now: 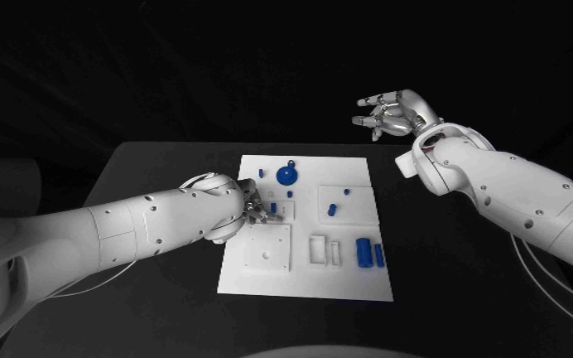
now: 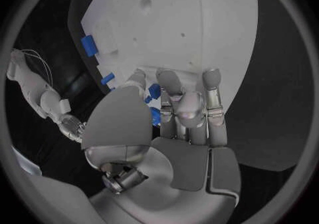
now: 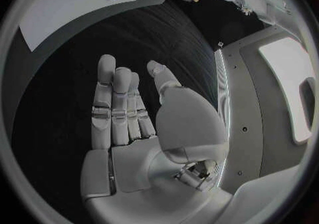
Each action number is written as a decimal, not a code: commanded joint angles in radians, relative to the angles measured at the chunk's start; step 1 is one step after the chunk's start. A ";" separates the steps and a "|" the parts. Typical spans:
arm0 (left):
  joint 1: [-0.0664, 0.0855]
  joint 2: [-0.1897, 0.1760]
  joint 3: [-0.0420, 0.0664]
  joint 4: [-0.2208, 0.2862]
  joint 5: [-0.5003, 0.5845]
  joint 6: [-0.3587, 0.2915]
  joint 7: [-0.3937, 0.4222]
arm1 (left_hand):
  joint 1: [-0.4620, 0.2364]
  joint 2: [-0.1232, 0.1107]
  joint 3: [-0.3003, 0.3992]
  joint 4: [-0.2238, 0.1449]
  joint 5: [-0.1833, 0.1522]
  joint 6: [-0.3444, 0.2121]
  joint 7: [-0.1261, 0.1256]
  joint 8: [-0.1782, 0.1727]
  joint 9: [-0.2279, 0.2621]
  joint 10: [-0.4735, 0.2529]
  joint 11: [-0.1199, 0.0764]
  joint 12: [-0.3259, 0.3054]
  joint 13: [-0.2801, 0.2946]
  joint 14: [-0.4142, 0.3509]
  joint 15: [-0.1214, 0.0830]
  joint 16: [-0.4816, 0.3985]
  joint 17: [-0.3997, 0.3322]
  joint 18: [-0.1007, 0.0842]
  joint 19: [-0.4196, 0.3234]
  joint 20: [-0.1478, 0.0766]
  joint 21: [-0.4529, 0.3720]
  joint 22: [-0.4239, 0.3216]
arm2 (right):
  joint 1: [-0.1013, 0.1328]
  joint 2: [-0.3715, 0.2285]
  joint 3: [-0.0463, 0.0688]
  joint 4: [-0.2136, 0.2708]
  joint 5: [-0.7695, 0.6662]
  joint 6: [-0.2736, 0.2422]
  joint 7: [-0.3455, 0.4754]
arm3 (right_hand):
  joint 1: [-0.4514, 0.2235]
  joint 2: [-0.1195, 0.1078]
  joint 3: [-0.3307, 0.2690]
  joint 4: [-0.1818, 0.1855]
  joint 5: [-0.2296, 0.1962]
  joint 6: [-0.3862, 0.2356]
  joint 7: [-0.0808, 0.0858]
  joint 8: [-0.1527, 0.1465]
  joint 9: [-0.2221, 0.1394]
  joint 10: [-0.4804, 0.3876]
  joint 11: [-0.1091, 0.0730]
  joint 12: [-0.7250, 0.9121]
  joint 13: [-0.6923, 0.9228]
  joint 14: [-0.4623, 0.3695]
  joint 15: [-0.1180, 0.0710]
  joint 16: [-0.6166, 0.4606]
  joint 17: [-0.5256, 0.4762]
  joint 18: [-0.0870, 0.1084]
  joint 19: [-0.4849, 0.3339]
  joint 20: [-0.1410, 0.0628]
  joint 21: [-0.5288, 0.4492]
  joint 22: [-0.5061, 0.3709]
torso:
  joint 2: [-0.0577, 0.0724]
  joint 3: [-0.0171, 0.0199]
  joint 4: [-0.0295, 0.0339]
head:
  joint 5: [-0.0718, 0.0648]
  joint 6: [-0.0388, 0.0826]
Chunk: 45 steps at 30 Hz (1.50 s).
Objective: Assemble the parts on the task board
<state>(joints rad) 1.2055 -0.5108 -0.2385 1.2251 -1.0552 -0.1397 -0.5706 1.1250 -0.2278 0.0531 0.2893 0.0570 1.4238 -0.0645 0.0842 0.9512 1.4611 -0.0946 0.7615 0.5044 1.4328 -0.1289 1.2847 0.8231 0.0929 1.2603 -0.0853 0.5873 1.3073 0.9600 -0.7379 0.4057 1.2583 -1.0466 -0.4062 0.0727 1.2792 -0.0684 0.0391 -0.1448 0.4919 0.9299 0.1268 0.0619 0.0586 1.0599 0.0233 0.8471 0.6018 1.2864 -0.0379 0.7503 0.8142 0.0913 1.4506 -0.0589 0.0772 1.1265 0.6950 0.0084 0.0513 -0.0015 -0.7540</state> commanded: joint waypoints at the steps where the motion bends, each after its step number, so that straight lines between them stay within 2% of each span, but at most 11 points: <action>1: 0.004 -0.009 0.001 0.016 0.016 0.030 0.007 | -0.006 0.001 -0.005 0.001 -0.005 -0.001 0.005 -0.005 -0.003 0.048 -0.001 -0.008 -0.001 0.000 -0.003 -0.005 -0.002 -0.010 0.000 -0.008 -0.004 0.015 | -0.001 -0.001 0.001 0.000 0.003 0.009 0.011 | -0.010 -0.003 0.003 -0.001 0.005 0.002 0.000 -0.003 0.001 -0.008 0.000 0.004 0.000 -0.008 0.000 0.005 -0.001 0.013 -0.002 0.003 0.002 0.000 | 0.000 0.0003 0.0004 | -0.001 0.001; 8: 0.020 -0.043 0.008 0.051 0.030 0.040 0.005 | 0.013 0.007 0.002 -0.001 -0.005 -0.007 0.008 -0.009 -0.011 0.046 0.001 -0.015 -0.002 -0.005 -0.003 -0.014 -0.014 -0.018 -0.001 -0.015 -0.011 0.014 | -0.001 -0.004 0.001 -0.001 0.003 0.009 0.011 | -0.010 -0.003 0.003 -0.001 0.005 0.002 0.000 -0.003 0.001 -0.008 0.000 0.004 0.000 -0.008 0.000 0.005 -0.001 0.013 -0.002 0.003 0.002 0.000 | 0.001 -0.0002 -0.0008 | -0.003 0.006; 12: 0.032 -0.065 0.034 0.073 0.056 0.056 0.009 | 0.038 0.027 0.021 -0.014 0.002 -0.051 0.022 -0.016 -0.034 0.035 0.008 -0.031 -0.002 -0.022 -0.002 -0.039 -0.053 -0.030 -0.007 -0.030 -0.022 0.012 | -0.001 -0.005 0.001 -0.003 0.004 0.009 0.011 | -0.010 -0.004 0.001 -0.001 0.006 0.000 0.001 -0.003 0.001 -0.008 0.000 0.003 0.000 -0.008 0.000 0.005 -0.001 0.013 -0.002 0.003 0.001 -0.001 | 0.000 -0.0002 -0.0002 | -0.006 0.013; 13: 0.036 -0.071 0.042 0.077 0.067 0.064 0.012 | 0.047 0.037 0.026 -0.023 0.034 -0.069 0.026 -0.018 -0.049 0.033 0.009 -0.034 -0.001 -0.024 -0.002 -0.043 -0.060 -0.036 -0.008 -0.034 -0.025 0.012 | -0.001 -0.006 0.001 -0.003 0.004 0.009 0.011 | -0.010 -0.004 0.001 -0.001 0.006 0.000 0.001 -0.003 0.001 -0.008 0.000 0.003 0.000 -0.008 0.000 0.005 -0.001 0.013 -0.002 0.003 0.001 -0.001 | 0.001 -0.0001 -0.0003 | -0.005 0.015; 16: 0.052 -0.084 0.069 0.078 0.105 0.086 0.018 | 0.043 0.073 0.031 -0.058 0.069 -0.098 0.034 -0.014 -0.118 0.020 0.013 -0.049 0.000 -0.040 0.001 -0.065 -0.092 -0.046 -0.013 -0.039 -0.039 0.009 | -0.002 -0.006 0.001 -0.006 0.004 0.009 0.011 | -0.010 -0.004 0.001 -0.001 0.006 -0.006 0.001 -0.003 0.000 -0.008 0.001 0.004 0.000 -0.008 0.001 0.005 -0.001 0.013 -0.002 0.003 0.001 -0.001 | 0.000 -0.0002 0.0000 | -0.004 0.020; 20: 0.080 -0.088 0.094 0.050 0.146 0.101 0.030 | 0.036 0.166 0.001 -0.192 0.079 -0.199 0.062 -0.015 -0.242 -0.022 0.025 -0.103 -0.019 -0.072 0.003 -0.161 -0.210 -0.071 -0.017 -0.056 -0.086 -0.012 | -0.002 -0.005 0.001 -0.010 0.005 0.009 0.011 | -0.010 -0.004 0.001 -0.001 0.006 -0.006 0.001 -0.003 0.000 -0.008 0.001 0.004 0.000 -0.008 0.001 0.005 -0.001 0.013 -0.002 0.003 0.001 -0.001 | 0.001 -0.0003 -0.0018 | -0.005 0.031; 28: 0.116 -0.057 0.107 -0.056 0.208 0.135 0.043 | 0.013 0.223 -0.046 -0.242 0.079 -0.225 0.077 -0.002 -0.429 -0.015 0.030 -0.152 -0.045 -0.067 0.009 -0.184 -0.247 -0.073 0.003 -0.053 -0.134 -0.023 | -0.002 -0.003 0.001 -0.015 0.006 0.011 0.010 | -0.008 -0.003 0.001 -0.001 0.007 -0.006 0.002 -0.003 0.001 -0.008 0.001 0.003 -0.001 -0.008 0.001 0.004 -0.001 0.013 -0.003 0.003 0.001 -0.001 | 0.003 -0.0005 -0.0034 | -0.002 0.048; 36: 0.139 0.009 0.109 -0.214 0.202 0.193 0.047 | -0.021 0.189 -0.026 -0.198 0.074 -0.253 0.084 0.035 -0.458 -0.024 0.035 -0.149 -0.037 -0.080 0.013 -0.173 -0.249 -0.074 0.003 -0.049 -0.154 -0.002 | -0.002 0.001 0.001 -0.016 0.007 0.010 0.009 | -0.014 0.001 0.001 0.004 0.006 -0.008 0.004 -0.003 0.000 -0.008 0.002 0.003 -0.001 -0.007 0.001 0.005 -0.001 0.014 -0.002 0.004 0.001 -0.002 | 0.009 -0.0010 -0.0043 | 0.006 0.057; 40: 0.144 0.046 0.110 -0.294 0.189 0.218 0.070 | -0.035 0.142 0.013 -0.149 0.068 -0.301 0.080 0.132 -0.428 -0.034 0.032 -0.144 -0.032 -0.089 0.011 -0.166 -0.253 -0.075 0.003 -0.049 -0.168 0.011 | -0.002 0.003 0.001 -0.014 0.008 0.010 0.008 | -0.013 0.001 0.002 0.006 0.007 -0.017 0.004 -0.004 0.000 -0.009 0.002 0.004 -0.001 -0.007 0.002 0.005 -0.001 0.014 -0.002 0.004 0.001 -0.002 | 0.016 -0.0023 -0.0072 | 0.009 0.066; 42: 0.145 0.062 0.110 -0.329 0.186 0.223 0.092 | -0.034 0.132 0.009 -0.145 0.076 -0.330 0.073 0.205 -0.364 -0.039 0.032 -0.136 -0.027 -0.093 0.011 -0.157 -0.253 -0.077 0.003 -0.050 -0.173 0.014 | -0.002 0.003 0.001 -0.011 0.009 0.009 0.008 | -0.013 0.000 0.001 0.007 0.008 -0.018 0.004 -0.004 0.000 -0.009 0.002 0.004 -0.001 -0.008 0.002 0.005 -0.002 0.014 -0.002 0.004 0.001 -0.002 | 0.020 -0.0030 -0.0090 | 0.011 0.072; 45: 0.145 0.081 0.110 -0.372 0.177 0.226 0.122 | -0.035 0.128 0.014 -0.135 0.093 -0.355 0.072 0.252 -0.327 -0.046 0.030 -0.119 -0.019 -0.094 0.011 -0.143 -0.252 -0.077 0.007 -0.050 -0.172 0.018 | -0.001 0.002 0.001 -0.008 0.009 0.009 0.007 | -0.014 -0.001 0.000 0.010 0.010 -0.020 0.004 -0.004 0.000 -0.009 0.002 0.004 -0.001 -0.008 0.002 0.005 -0.002 0.014 -0.002 0.004 0.001 -0.003 | 0.026 -0.0041 -0.0118 | 0.010 0.078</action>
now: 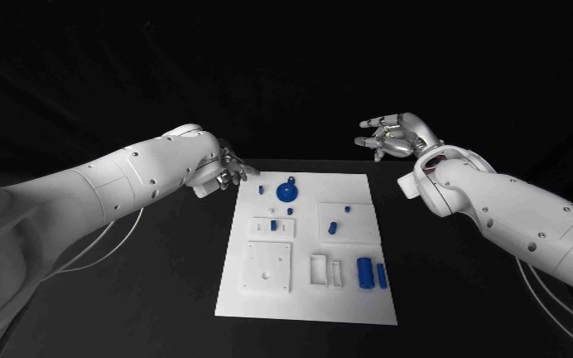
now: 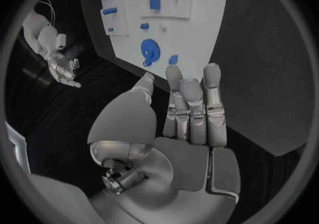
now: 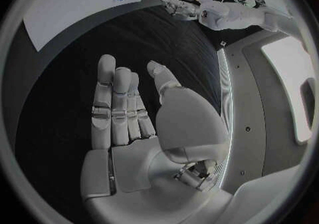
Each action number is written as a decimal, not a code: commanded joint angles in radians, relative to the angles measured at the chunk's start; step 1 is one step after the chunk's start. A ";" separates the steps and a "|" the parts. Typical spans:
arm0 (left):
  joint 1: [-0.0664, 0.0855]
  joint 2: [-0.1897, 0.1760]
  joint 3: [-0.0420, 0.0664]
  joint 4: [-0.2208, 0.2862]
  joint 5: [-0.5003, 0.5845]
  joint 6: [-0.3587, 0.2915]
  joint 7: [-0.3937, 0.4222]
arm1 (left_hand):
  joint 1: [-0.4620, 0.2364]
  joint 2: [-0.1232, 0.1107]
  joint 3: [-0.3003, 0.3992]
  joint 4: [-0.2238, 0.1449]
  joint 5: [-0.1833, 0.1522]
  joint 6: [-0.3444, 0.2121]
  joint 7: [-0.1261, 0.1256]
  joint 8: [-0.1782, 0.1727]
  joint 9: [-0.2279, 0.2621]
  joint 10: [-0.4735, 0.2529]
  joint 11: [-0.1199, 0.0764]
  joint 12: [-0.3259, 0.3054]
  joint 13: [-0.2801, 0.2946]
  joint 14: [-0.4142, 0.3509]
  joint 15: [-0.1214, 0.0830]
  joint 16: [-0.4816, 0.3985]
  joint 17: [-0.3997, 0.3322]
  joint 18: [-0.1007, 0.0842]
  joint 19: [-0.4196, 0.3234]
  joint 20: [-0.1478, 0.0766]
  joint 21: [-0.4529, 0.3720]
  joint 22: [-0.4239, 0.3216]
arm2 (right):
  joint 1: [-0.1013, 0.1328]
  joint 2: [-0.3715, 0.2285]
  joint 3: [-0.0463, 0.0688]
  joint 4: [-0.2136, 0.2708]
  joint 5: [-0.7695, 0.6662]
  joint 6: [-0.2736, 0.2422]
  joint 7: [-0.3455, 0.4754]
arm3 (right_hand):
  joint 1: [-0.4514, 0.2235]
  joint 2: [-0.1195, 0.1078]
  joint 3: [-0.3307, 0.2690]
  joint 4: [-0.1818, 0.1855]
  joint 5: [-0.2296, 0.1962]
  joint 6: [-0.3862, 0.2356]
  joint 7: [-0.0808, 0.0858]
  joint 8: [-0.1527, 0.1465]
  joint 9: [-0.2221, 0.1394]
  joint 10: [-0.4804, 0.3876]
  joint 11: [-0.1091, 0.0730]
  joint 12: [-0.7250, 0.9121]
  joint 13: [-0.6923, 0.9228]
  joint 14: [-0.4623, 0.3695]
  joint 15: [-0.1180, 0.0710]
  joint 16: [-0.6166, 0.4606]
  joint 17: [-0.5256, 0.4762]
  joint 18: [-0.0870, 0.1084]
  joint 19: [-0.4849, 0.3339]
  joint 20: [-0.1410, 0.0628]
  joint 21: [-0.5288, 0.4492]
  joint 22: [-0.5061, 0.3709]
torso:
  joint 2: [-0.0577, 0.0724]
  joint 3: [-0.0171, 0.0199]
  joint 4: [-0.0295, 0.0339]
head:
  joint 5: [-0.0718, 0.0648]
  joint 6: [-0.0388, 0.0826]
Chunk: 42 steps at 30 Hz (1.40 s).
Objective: Assemble the parts on the task board
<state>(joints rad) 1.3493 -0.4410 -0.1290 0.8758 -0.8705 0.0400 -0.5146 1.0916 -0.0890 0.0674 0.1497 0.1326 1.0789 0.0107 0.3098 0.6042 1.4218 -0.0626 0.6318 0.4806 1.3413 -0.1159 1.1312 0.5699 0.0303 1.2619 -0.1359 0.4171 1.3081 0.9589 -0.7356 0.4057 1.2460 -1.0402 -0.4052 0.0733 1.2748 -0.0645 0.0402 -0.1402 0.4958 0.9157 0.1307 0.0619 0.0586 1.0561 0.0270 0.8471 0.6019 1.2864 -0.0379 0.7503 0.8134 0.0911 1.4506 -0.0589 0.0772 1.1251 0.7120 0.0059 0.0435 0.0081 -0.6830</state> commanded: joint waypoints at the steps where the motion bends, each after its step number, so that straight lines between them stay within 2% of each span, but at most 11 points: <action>1: 0.002 0.020 0.000 -0.039 -0.013 0.048 0.076 | -0.004 -0.013 -0.002 0.004 0.031 -0.023 -0.005 0.052 0.048 -0.013 -0.003 0.021 0.010 -0.008 -0.002 0.020 0.003 -0.016 0.006 0.000 0.000 0.018 | 0.000 -0.001 0.001 0.006 0.003 0.008 0.006 | -0.009 -0.005 -0.001 0.006 0.006 -0.006 0.000 -0.004 0.000 -0.005 -0.001 0.004 -0.001 -0.008 0.002 0.005 -0.001 0.014 -0.002 0.004 0.001 -0.002 | 0.012 -0.0018 -0.0051 | 0.000 0.008; 4: 0.001 0.043 -0.001 -0.079 -0.036 0.049 0.094 | -0.005 -0.008 0.001 0.009 0.040 -0.045 -0.007 0.087 0.086 -0.020 -0.005 0.053 0.022 -0.011 -0.004 0.046 0.008 -0.017 0.005 -0.002 0.010 0.019 | 0.000 -0.002 0.001 0.011 0.003 0.007 0.005 | -0.010 -0.005 -0.004 0.010 0.008 0.007 0.000 -0.003 0.001 -0.005 -0.002 0.005 -0.001 -0.007 0.002 0.005 -0.001 0.014 -0.002 0.004 0.001 -0.002 | 0.019 -0.0027 -0.0079 | 0.002 0.014; 6: -0.001 0.053 -0.002 -0.097 -0.052 0.048 0.101 | -0.006 0.003 -0.004 0.003 0.060 -0.045 -0.012 0.105 0.101 -0.019 -0.008 0.068 0.027 -0.010 -0.007 0.057 0.012 -0.017 0.006 -0.004 0.016 0.020 | 0.000 -0.002 0.001 0.013 0.004 0.007 0.005 | -0.009 -0.005 -0.004 0.010 0.008 0.022 -0.001 -0.002 0.002 -0.005 -0.002 0.005 -0.001 -0.007 0.002 0.005 -0.001 0.014 -0.002 0.004 0.001 -0.003 | 0.023 -0.0032 -0.0091 | 0.002 0.019; 10: -0.009 0.079 -0.005 -0.134 -0.079 0.051 0.116 | -0.011 0.012 -0.010 -0.003 0.062 -0.054 -0.017 0.134 0.140 -0.023 -0.011 0.079 0.025 -0.011 -0.009 0.062 0.010 -0.019 0.004 -0.007 0.025 0.018 | 0.000 -0.002 0.001 0.019 0.004 0.006 0.005 | -0.009 -0.006 -0.007 0.012 0.009 0.014 0.000 -0.003 0.001 -0.005 -0.002 0.005 -0.001 -0.007 0.002 0.005 -0.001 0.014 -0.002 0.004 0.001 -0.003 | 0.031 -0.0036 -0.0136 | 0.004 0.026; 14: -0.019 0.097 -0.006 -0.160 -0.088 0.051 0.126 | -0.015 0.007 -0.009 0.001 0.062 -0.059 -0.015 0.132 0.143 -0.026 -0.010 0.079 0.023 -0.013 -0.008 0.061 0.009 -0.019 0.002 -0.006 0.025 0.018 | 0.000 -0.002 0.001 0.022 0.004 0.005 0.005 | -0.008 -0.007 -0.007 0.013 0.009 0.006 0.000 -0.003 0.001 -0.005 -0.001 0.005 -0.001 -0.007 0.002 0.005 -0.001 0.014 -0.002 0.004 0.001 -0.004 | 0.038 -0.0043 -0.0168 | 0.006 0.029; 17: -0.026 0.107 -0.007 -0.178 -0.092 0.051 0.132 | -0.018 -0.002 -0.002 0.015 0.057 -0.063 -0.011 0.118 0.132 -0.030 -0.007 0.083 0.021 -0.015 -0.006 0.062 0.006 -0.017 -0.001 -0.004 0.027 0.018 | 0.001 -0.003 0.001 0.025 0.004 0.003 0.005 | -0.007 -0.007 -0.010 0.017 0.009 0.002 0.000 -0.003 0.001 -0.005 -0.001 0.005 -0.001 -0.007 0.002 0.005 -0.001 0.014 -0.002 0.005 0.001 -0.004 | 0.042 -0.0038 -0.0185 | 0.006 0.032; 23: -0.035 0.118 -0.008 -0.208 -0.099 0.058 0.145 | -0.021 -0.019 0.007 0.038 0.039 -0.060 -0.009 0.103 0.118 -0.033 -0.006 0.086 0.015 -0.018 -0.004 0.064 0.002 -0.016 -0.003 -0.002 0.028 0.017 | 0.001 -0.001 0.001 0.026 0.004 0.002 0.006 | -0.007 -0.007 -0.010 0.017 0.009 0.002 0.000 -0.003 0.001 -0.005 -0.001 0.005 -0.001 -0.007 0.002 0.005 -0.001 0.014 -0.002 0.005 0.001 -0.004 | 0.047 -0.0039 -0.0192 | 0.009 0.033; 26: -0.039 0.123 -0.008 -0.217 -0.101 0.071 0.152 | -0.021 -0.024 0.009 0.047 0.037 -0.061 -0.007 0.094 0.110 -0.033 -0.005 0.088 0.013 -0.018 -0.004 0.065 0.001 -0.015 -0.004 -0.002 0.029 0.017 | 0.001 0.002 0.001 0.024 0.003 0.002 0.007 | -0.006 -0.008 -0.012 0.022 0.011 0.000 0.000 -0.003 0.001 -0.005 -0.001 0.005 -0.002 -0.007 0.002 0.005 -0.002 0.014 -0.002 0.005 0.001 -0.005 | 0.046 -0.0045 -0.0182 | 0.006 0.027; 30: -0.042 0.129 -0.009 -0.221 -0.095 0.088 0.160 | -0.015 -0.047 0.012 0.073 0.031 -0.063 -0.004 0.088 0.101 -0.037 -0.002 0.092 0.011 -0.023 -0.002 0.068 0.000 -0.015 -0.007 0.000 0.029 0.017 | 0.001 0.005 0.001 0.020 0.002 0.003 0.007 | -0.008 -0.008 -0.014 0.026 0.012 -0.001 0.000 -0.003 0.001 -0.005 -0.001 0.006 -0.002 -0.007 0.003 0.005 -0.002 0.014 -0.002 0.005 0.001 -0.006 | 0.046 -0.0055 -0.0185 | 0.006 0.028; 42: -0.046 0.137 -0.009 -0.240 -0.076 0.106 0.165 | -0.017 -0.040 0.010 0.072 0.031 -0.067 -0.002 0.082 0.094 -0.040 -0.001 0.094 0.010 -0.026 0.000 0.070 -0.002 -0.014 -0.009 0.001 0.029 0.017 | 0.001 0.009 0.001 0.017 0.001 0.003 0.008 | -0.005 -0.010 -0.016 0.032 0.014 -0.003 0.000 -0.003 0.001 -0.005 -0.001 0.007 -0.002 -0.007 0.003 0.005 -0.002 0.014 -0.002 0.005 0.001 -0.008 | 0.046 -0.0049 -0.0178 | 0.009 0.026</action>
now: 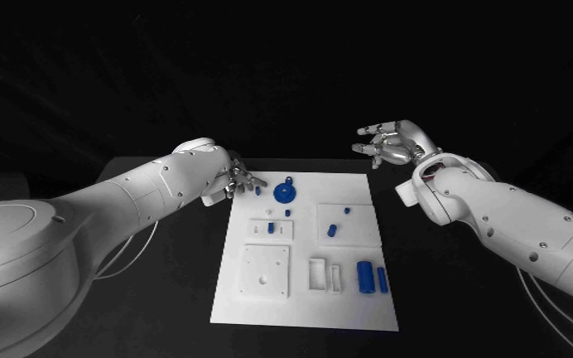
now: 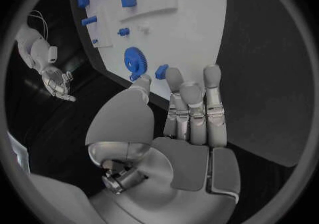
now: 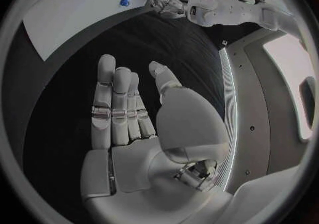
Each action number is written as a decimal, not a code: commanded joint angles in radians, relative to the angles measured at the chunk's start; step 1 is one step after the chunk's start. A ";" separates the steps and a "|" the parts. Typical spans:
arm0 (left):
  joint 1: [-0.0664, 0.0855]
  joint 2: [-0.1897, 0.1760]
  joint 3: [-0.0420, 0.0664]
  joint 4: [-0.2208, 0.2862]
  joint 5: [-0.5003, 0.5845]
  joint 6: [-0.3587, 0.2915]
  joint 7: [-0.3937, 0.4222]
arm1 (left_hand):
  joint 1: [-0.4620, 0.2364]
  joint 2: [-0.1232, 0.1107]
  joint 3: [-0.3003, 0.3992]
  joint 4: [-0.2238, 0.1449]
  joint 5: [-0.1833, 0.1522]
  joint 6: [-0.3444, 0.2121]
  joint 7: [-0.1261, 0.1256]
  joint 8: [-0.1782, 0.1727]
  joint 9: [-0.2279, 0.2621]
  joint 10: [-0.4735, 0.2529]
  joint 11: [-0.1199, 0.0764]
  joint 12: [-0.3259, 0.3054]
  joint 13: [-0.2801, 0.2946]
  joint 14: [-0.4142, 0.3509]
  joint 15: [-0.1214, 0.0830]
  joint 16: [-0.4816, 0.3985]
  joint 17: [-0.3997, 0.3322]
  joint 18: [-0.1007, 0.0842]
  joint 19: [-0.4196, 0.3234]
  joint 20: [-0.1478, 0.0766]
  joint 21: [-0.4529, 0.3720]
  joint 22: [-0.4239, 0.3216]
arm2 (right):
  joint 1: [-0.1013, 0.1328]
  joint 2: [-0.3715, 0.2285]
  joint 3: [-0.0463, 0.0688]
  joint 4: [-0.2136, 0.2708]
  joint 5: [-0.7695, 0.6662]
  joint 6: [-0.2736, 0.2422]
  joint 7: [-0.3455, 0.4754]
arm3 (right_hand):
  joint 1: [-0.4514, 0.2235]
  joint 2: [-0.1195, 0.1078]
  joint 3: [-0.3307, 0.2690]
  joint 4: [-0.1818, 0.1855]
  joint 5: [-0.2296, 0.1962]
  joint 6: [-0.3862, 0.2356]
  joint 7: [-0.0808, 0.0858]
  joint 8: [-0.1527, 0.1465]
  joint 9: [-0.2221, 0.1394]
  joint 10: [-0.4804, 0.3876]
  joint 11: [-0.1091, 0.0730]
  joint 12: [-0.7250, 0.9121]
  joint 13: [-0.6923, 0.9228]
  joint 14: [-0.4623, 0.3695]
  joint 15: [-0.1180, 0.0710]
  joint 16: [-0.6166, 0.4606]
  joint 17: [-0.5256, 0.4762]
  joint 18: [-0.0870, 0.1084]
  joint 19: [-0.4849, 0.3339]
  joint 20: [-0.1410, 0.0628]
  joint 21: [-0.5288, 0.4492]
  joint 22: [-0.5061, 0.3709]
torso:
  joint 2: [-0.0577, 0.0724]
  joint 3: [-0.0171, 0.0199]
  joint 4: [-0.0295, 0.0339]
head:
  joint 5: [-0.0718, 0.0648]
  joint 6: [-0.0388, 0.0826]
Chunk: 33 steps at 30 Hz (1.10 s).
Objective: Assemble the parts on the task board
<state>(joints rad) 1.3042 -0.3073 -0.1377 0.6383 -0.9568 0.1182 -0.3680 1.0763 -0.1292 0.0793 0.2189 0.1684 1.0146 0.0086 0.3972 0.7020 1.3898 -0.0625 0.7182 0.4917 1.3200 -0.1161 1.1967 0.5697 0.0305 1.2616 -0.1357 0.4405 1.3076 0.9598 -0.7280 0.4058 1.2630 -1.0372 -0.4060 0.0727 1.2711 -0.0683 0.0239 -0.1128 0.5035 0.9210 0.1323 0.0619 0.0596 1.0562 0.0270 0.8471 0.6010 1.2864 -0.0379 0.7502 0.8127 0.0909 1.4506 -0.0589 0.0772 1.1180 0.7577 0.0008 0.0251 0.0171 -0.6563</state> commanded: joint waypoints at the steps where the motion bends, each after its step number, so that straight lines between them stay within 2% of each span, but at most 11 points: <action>1: -0.001 0.003 0.000 -0.003 0.011 0.029 0.019 | -0.002 0.001 -0.002 0.003 -0.005 -0.003 0.000 -0.006 -0.005 -0.008 -0.001 0.007 -0.002 -0.005 0.000 0.005 -0.002 -0.014 -0.009 0.001 0.005 0.018 | 0.000 0.002 0.001 0.000 -0.002 0.004 0.008 | -0.001 -0.006 0.000 0.004 0.006 -0.008 -0.001 -0.003 0.000 -0.005 -0.001 0.007 -0.001 -0.007 0.003 0.005 -0.001 0.015 -0.002 0.005 0.001 -0.001 | 0.000 0.0001 0.0004 | 0.000 0.000; 5: -0.001 0.003 0.000 -0.006 0.013 0.034 0.018 | -0.002 0.006 -0.002 -0.002 -0.005 -0.001 0.001 -0.011 -0.014 -0.009 0.000 0.008 -0.003 -0.006 0.000 0.006 -0.002 -0.014 -0.010 0.002 0.006 0.018 | 0.000 0.003 0.001 -0.002 -0.002 0.004 0.008 | -0.001 -0.006 0.000 0.004 0.006 -0.008 -0.001 -0.003 0.000 -0.005 -0.001 0.007 -0.001 -0.007 0.003 0.005 -0.001 0.015 -0.002 0.005 0.001 -0.001 | 0.000 -0.0005 0.0003 | -0.001 0.000; 10: -0.001 0.005 0.000 -0.009 0.014 0.044 0.017 | -0.008 0.046 -0.016 -0.058 0.001 -0.001 0.003 -0.014 -0.032 -0.010 0.001 0.011 -0.005 -0.008 0.001 0.009 -0.006 -0.013 -0.010 0.003 0.006 0.018 | 0.000 0.005 0.001 -0.003 -0.002 0.005 0.008 | -0.001 -0.006 0.000 0.004 0.006 -0.008 -0.001 -0.003 0.000 -0.005 -0.001 0.007 -0.001 -0.007 0.003 0.005 -0.001 0.015 -0.002 0.005 0.001 -0.001 | 0.001 0.0001 0.0001 | 0.000 0.000; 13: -0.002 0.006 0.000 -0.012 0.014 0.048 0.017 | -0.006 0.082 -0.037 -0.101 0.006 -0.002 0.004 -0.017 -0.042 -0.011 0.002 0.012 -0.006 -0.008 0.001 0.010 -0.007 -0.013 -0.011 0.003 0.007 0.018 | 0.000 0.006 0.001 -0.004 -0.002 0.005 0.008 | -0.001 -0.006 0.000 0.004 0.006 -0.008 -0.001 -0.003 0.000 -0.005 -0.001 0.007 -0.001 -0.007 0.003 0.005 -0.001 0.015 -0.002 0.005 0.001 -0.001 | 0.001 -0.0002 -0.0004 | 0.000 -0.001; 16: -0.003 0.008 -0.001 -0.013 0.014 0.050 0.018 | -0.004 0.102 -0.053 -0.126 0.008 0.000 0.005 -0.022 -0.056 -0.011 0.002 0.012 -0.007 -0.009 0.001 0.010 -0.008 -0.013 -0.011 0.003 0.007 0.018 | 0.000 0.006 0.001 -0.004 -0.002 0.006 0.008 | -0.001 -0.006 0.000 0.004 0.006 -0.008 -0.001 -0.003 0.000 -0.005 -0.001 0.007 -0.001 -0.007 0.003 0.005 -0.001 0.015 -0.002 0.005 0.001 -0.001 | 0.001 -0.0005 -0.0009 | 0.000 -0.002; 21: -0.004 0.010 -0.001 -0.015 0.016 0.049 0.020 | 0.001 0.123 -0.067 -0.149 0.010 0.000 0.006 -0.028 -0.074 -0.012 0.003 0.012 -0.008 -0.009 0.002 0.011 -0.008 -0.012 -0.012 0.004 0.006 0.018 | 0.000 0.007 0.001 -0.004 -0.002 0.006 0.008 | 0.004 -0.008 0.000 0.008 0.008 -0.007 -0.001 -0.003 0.000 -0.005 -0.001 0.007 -0.001 -0.007 0.002 0.006 -0.001 0.014 -0.001 0.005 0.002 -0.002 | 0.001 0.0001 -0.0003 | -0.001 -0.002; 24: -0.005 0.011 -0.001 -0.016 0.016 0.046 0.021 | 0.001 0.135 -0.077 -0.159 0.011 -0.002 0.012 -0.050 -0.111 -0.012 0.006 0.009 -0.011 -0.009 0.004 0.007 -0.011 -0.011 -0.012 0.005 0.005 0.018 | 0.000 0.007 0.001 -0.004 -0.002 0.006 0.008 | 0.004 -0.008 0.000 0.008 0.008 -0.007 -0.001 -0.003 0.000 -0.005 -0.001 0.007 -0.001 -0.007 0.002 0.006 -0.001 0.014 -0.001 0.005 0.002 -0.002 | 0.001 0.0003 -0.0003 | -0.002 -0.003; 25: -0.005 0.011 -0.001 -0.016 0.017 0.045 0.022 | 0.002 0.140 -0.081 -0.164 0.011 0.006 0.013 -0.059 -0.139 -0.010 0.006 0.007 -0.013 -0.008 0.004 0.006 -0.012 -0.010 -0.011 0.006 0.005 0.018 | 0.000 0.007 0.001 -0.004 -0.002 0.006 0.008 | 0.004 -0.008 0.000 0.008 0.008 -0.007 -0.001 -0.003 0.000 -0.005 -0.001 0.007 -0.001 -0.007 0.002 0.006 -0.001 0.014 -0.001 0.005 0.002 -0.002 | 0.001 0.0001 -0.0003 | -0.002 -0.003; 30: -0.005 0.012 -0.001 -0.017 0.018 0.041 0.025 | 0.011 0.157 -0.088 -0.179 0.011 0.000 0.015 -0.060 -0.164 -0.009 0.008 0.009 -0.013 -0.008 0.005 0.009 -0.010 -0.009 -0.011 0.007 0.006 0.018 | 0.000 0.008 0.001 -0.004 -0.002 0.007 0.008 | 0.004 -0.008 0.000 0.008 0.008 -0.007 -0.001 -0.003 0.000 -0.005 -0.001 0.007 -0.001 -0.007 0.002 0.006 -0.001 0.014 -0.001 0.005 0.002 -0.002 | 0.001 0.0006 -0.0004 | -0.002 -0.004; 33: -0.005 0.012 -0.002 -0.018 0.025 0.036 0.028 | 0.024 0.178 -0.091 -0.189 0.009 -0.002 0.015 -0.060 -0.176 -0.008 0.008 0.010 -0.013 -0.008 0.005 0.010 -0.009 -0.010 -0.011 0.006 0.007 0.018 | 0.000 0.009 0.001 -0.005 -0.002 0.007 0.008 | 0.004 -0.008 0.000 0.008 0.008 -0.007 -0.001 -0.003 0.000 -0.005 -0.001 0.007 -0.001 -0.007 0.002 0.006 -0.001 0.014 -0.001 0.005 0.002 -0.002 | 0.002 0.0006 0.0001 | -0.002 -0.006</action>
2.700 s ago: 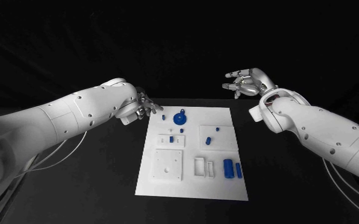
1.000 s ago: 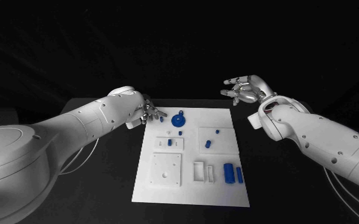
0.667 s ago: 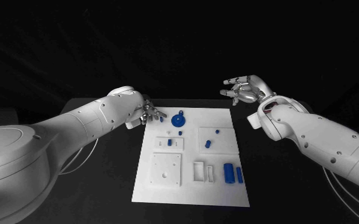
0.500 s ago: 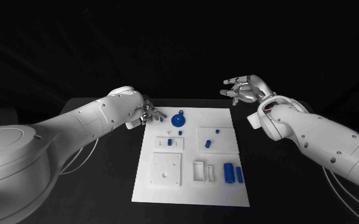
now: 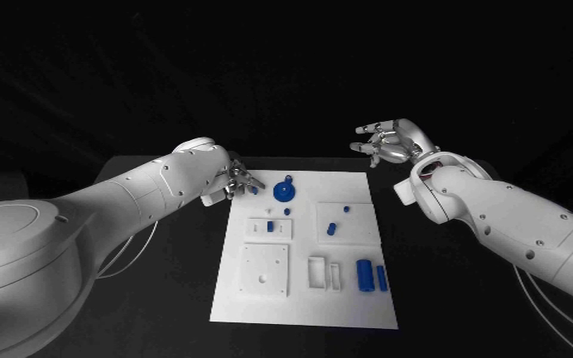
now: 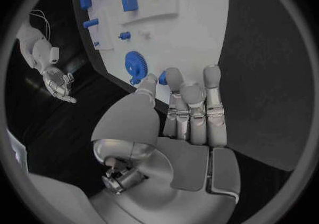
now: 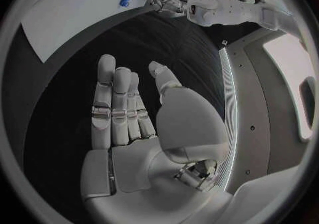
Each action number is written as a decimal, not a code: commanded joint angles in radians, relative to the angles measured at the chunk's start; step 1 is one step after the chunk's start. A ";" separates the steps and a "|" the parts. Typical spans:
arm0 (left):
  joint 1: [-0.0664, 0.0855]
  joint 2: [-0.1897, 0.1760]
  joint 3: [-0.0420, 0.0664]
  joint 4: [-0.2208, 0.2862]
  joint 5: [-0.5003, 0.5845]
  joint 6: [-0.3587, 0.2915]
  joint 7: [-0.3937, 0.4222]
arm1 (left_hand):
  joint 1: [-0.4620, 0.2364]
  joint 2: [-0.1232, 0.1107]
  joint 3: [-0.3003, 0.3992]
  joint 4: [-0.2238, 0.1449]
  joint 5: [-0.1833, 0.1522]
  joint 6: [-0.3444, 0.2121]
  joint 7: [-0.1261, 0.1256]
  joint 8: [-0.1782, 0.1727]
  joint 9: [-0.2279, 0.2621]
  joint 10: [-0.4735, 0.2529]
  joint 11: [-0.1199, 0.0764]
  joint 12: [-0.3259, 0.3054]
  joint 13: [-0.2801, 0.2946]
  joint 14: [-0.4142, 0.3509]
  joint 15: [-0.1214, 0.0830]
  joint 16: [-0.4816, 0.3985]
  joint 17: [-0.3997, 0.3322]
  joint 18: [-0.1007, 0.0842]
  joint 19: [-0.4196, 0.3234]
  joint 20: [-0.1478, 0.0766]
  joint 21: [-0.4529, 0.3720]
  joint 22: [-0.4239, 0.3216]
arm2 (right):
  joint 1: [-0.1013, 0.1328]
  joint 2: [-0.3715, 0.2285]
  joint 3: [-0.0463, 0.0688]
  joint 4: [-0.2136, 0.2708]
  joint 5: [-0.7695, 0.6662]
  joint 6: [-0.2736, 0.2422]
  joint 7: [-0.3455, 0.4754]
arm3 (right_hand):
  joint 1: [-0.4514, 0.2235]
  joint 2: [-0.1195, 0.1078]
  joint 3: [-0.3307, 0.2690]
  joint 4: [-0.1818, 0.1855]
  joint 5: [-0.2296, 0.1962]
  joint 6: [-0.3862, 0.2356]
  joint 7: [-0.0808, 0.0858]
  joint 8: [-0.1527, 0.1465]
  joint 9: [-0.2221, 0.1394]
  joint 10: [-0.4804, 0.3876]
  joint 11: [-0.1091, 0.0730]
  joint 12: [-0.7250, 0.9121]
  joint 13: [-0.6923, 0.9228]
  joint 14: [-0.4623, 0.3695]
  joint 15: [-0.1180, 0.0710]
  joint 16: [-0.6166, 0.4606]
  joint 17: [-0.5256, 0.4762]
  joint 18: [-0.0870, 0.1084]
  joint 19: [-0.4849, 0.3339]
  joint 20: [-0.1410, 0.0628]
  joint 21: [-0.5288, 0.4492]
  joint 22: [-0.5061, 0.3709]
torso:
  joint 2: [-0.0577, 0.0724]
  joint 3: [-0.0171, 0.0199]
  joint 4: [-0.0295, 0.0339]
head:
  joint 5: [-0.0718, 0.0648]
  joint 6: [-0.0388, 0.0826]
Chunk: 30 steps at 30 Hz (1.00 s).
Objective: Assemble the parts on the task board
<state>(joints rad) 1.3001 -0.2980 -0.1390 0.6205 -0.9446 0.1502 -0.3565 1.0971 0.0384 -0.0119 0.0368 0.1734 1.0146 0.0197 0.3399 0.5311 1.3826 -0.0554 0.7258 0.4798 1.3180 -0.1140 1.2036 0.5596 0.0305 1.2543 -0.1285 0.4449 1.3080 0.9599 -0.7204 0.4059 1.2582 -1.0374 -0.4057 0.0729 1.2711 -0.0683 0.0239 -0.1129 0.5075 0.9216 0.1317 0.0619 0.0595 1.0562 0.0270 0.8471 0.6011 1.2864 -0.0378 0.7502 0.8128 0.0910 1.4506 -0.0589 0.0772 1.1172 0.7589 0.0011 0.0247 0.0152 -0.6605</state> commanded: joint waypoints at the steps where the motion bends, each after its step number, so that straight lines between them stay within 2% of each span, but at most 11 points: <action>1: -0.001 0.002 0.000 0.000 0.015 0.001 0.018 | 0.007 0.015 0.000 -0.009 0.004 -0.002 0.004 -0.002 -0.007 -0.001 0.001 0.003 -0.001 -0.006 0.003 0.004 0.001 -0.010 -0.004 -0.001 0.002 0.018 | 0.000 0.002 0.001 -0.001 -0.002 0.007 0.008 | 0.004 -0.008 0.000 0.008 0.004 -0.008 -0.001 -0.003 0.000 -0.005 -0.001 0.007 -0.001 -0.007 0.002 0.006 -0.001 0.014 -0.001 0.005 0.002 -0.001 | 0.000 0.0002 0.0006 | 0.000 -0.001; 6: -0.001 0.000 0.000 0.001 0.020 -0.010 0.024 | 0.023 0.038 0.001 -0.019 0.006 -0.003 0.003 0.000 -0.014 0.000 0.000 0.003 -0.002 -0.005 0.002 0.004 0.001 -0.010 -0.004 -0.001 0.003 0.018 | 0.000 0.006 0.001 -0.006 -0.002 0.009 0.008 | 0.004 -0.008 0.000 0.008 0.004 -0.008 -0.001 -0.003 0.000 -0.005 -0.001 0.007 -0.001 -0.007 0.002 0.006 -0.001 0.014 -0.001 0.005 0.002 -0.001 | 0.000 -0.0005 -0.0006 | 0.000 -0.002; 10: -0.001 -0.001 0.000 0.001 0.024 -0.011 0.027 | 0.038 0.052 0.006 -0.030 0.009 -0.002 0.001 0.002 -0.016 0.001 0.000 0.003 -0.002 -0.005 0.001 0.005 0.002 -0.010 -0.004 -0.002 0.004 0.018 | 0.000 0.008 0.001 -0.008 -0.002 0.010 0.007 | 0.004 -0.008 0.000 0.008 0.004 -0.008 -0.001 -0.003 0.000 -0.005 -0.001 0.007 -0.001 -0.007 0.002 0.006 -0.001 0.014 -0.001 0.005 0.002 -0.001 | 0.001 -0.0005 0.0011 | 0.000 -0.003; 14: -0.001 -0.002 0.000 0.002 0.030 -0.010 0.028 | 0.067 0.074 0.020 -0.050 0.017 0.000 -0.002 0.004 -0.018 0.003 -0.002 0.004 -0.002 -0.004 0.000 0.006 0.003 -0.011 -0.004 -0.003 0.004 0.018 | 0.000 0.009 0.001 -0.010 -0.002 0.012 0.007 | 0.004 -0.008 0.000 0.008 0.004 -0.008 -0.001 -0.003 0.000 -0.005 -0.001 0.007 -0.001 -0.007 0.002 0.006 -0.001 0.014 -0.001 0.005 0.002 -0.001 | 0.000 -0.0010 0.0003 | 0.000 -0.004; 19: -0.001 -0.006 0.000 0.007 0.035 -0.010 0.028 | 0.095 0.090 0.033 -0.079 0.034 0.002 -0.011 0.028 0.008 0.008 -0.006 0.003 -0.003 -0.002 -0.003 0.007 0.005 -0.013 -0.004 -0.005 0.007 0.018 | 0.000 0.009 0.001 -0.011 -0.002 0.013 0.007 | 0.003 -0.008 0.000 0.011 0.005 -0.007 -0.001 -0.003 0.000 -0.005 -0.001 0.007 -0.001 -0.007 0.002 0.006 -0.001 0.014 -0.001 0.005 0.002 -0.001 | 0.001 -0.0014 0.0007 | 0.000 -0.005; 22: -0.001 -0.012 0.000 0.014 0.044 -0.010 0.028 | 0.106 0.091 0.042 -0.094 0.085 0.000 -0.014 0.041 0.028 0.009 -0.007 0.001 -0.004 -0.001 -0.005 0.007 0.005 -0.013 -0.004 -0.007 0.009 0.018 | 0.000 0.009 0.001 -0.011 -0.002 0.014 0.007 | 0.003 -0.008 0.000 0.011 0.005 -0.007 -0.001 -0.003 0.000 -0.005 -0.001 0.007 -0.001 -0.007 0.002 0.006 -0.001 0.014 -0.001 0.005 0.002 -0.001 | 0.000 -0.0007 0.0013 | -0.001 -0.007; 25: -0.001 -0.025 0.000 0.029 0.061 -0.010 0.026 | 0.123 0.087 0.079 -0.135 0.210 -0.008 -0.016 0.069 0.072 0.010 -0.009 -0.002 -0.005 -0.001 -0.006 0.006 0.006 -0.013 -0.005 -0.008 0.011 0.019 | 0.000 0.009 0.001 -0.012 -0.002 0.015 0.006 | 0.003 -0.007 0.000 0.012 0.007 -0.008 -0.001 -0.003 0.000 -0.005 -0.001 0.007 -0.001 -0.007 0.002 0.007 0.000 0.014 -0.001 0.005 0.002 -0.001 | -0.001 -0.0001 0.0017 | -0.001 -0.006; 26: 0.000 -0.029 0.000 0.034 0.067 -0.011 0.024 | 0.109 0.082 0.104 -0.153 0.223 -0.019 -0.020 0.085 0.105 0.012 -0.008 -0.004 -0.006 0.000 -0.006 0.006 0.007 -0.013 -0.006 -0.008 0.013 0.019 | 0.000 0.009 0.001 -0.012 -0.002 0.015 0.006 | 0.003 -0.007 0.000 0.012 0.007 -0.008 -0.001 -0.003 0.000 -0.005 -0.001 0.007 -0.001 -0.007 0.002 0.007 0.000 0.014 -0.001 0.005 0.002 -0.001 | -0.002 -0.0001 0.0021 | -0.001 -0.007; 28: 0.000 -0.039 0.000 0.048 0.081 -0.015 0.020 | 0.092 0.084 0.129 -0.166 0.232 -0.011 -0.021 0.107 0.145 0.018 -0.012 -0.004 -0.006 0.003 -0.007 0.007 0.008 -0.011 -0.006 -0.008 0.016 0.019 | 0.000 0.008 0.001 -0.012 -0.001 0.015 0.006 | 0.003 -0.007 0.000 0.012 0.007 -0.008 -0.001 -0.003 0.000 -0.005 -0.001 0.007 -0.001 -0.007 0.002 0.007 0.000 0.014 -0.001 0.005 0.002 -0.001 | -0.002 0.0000 0.0022 | 0.000 -0.007; 29: 0.000 -0.043 0.000 0.053 0.085 -0.017 0.018 | 0.082 0.083 0.137 -0.170 0.232 -0.014 -0.021 0.110 0.161 0.020 -0.013 -0.005 -0.007 0.004 -0.007 0.008 0.010 -0.011 -0.006 -0.008 0.017 0.019 | 0.000 0.008 0.001 -0.012 -0.001 0.015 0.006 | 0.003 -0.007 0.000 0.012 0.007 -0.008 -0.001 -0.003 0.000 -0.005 -0.001 0.007 -0.001 -0.007 0.002 0.007 0.000 0.014 -0.001 0.005 0.002 -0.001 | -0.002 -0.0001 0.0026 | 0.000 -0.007; 30: 0.000 -0.049 0.000 0.063 0.091 -0.022 0.015 | 0.064 0.080 0.162 -0.182 0.235 -0.013 -0.024 0.102 0.198 0.022 -0.012 -0.007 -0.006 0.005 -0.007 0.005 0.012 -0.010 -0.005 -0.008 0.021 0.018 | 0.000 0.007 0.001 -0.012 0.000 0.016 0.006 | 0.003 -0.007 0.000 0.012 0.007 -0.008 -0.001 -0.003 0.000 -0.005 -0.001 0.007 -0.001 -0.007 0.002 0.007 0.000 0.014 -0.001 0.005 0.002 -0.001 | -0.002 0.0001 0.0031 | 0.000 -0.007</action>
<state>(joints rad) 1.2996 -0.3431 -0.1392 0.6704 -0.8933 0.1419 -0.3401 1.1772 0.1226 0.0704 -0.0749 0.4042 0.9981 0.0071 0.4426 0.6384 1.3982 -0.0698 0.7247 0.4744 1.3221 -0.1180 1.2083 0.5705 0.0306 1.2506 -0.1323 0.4611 1.3076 0.9599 -0.7130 0.4058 1.2462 -1.0374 -0.4031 0.0725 1.2712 -0.0684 0.0239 -0.1047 0.5113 0.9218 0.1315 0.0619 0.0595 1.0562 0.0270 0.8511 0.6010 1.2864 -0.0378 0.7503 0.8128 0.0909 1.4506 -0.0589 0.0772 1.1174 0.7581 0.0006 0.0266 0.0148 -0.6674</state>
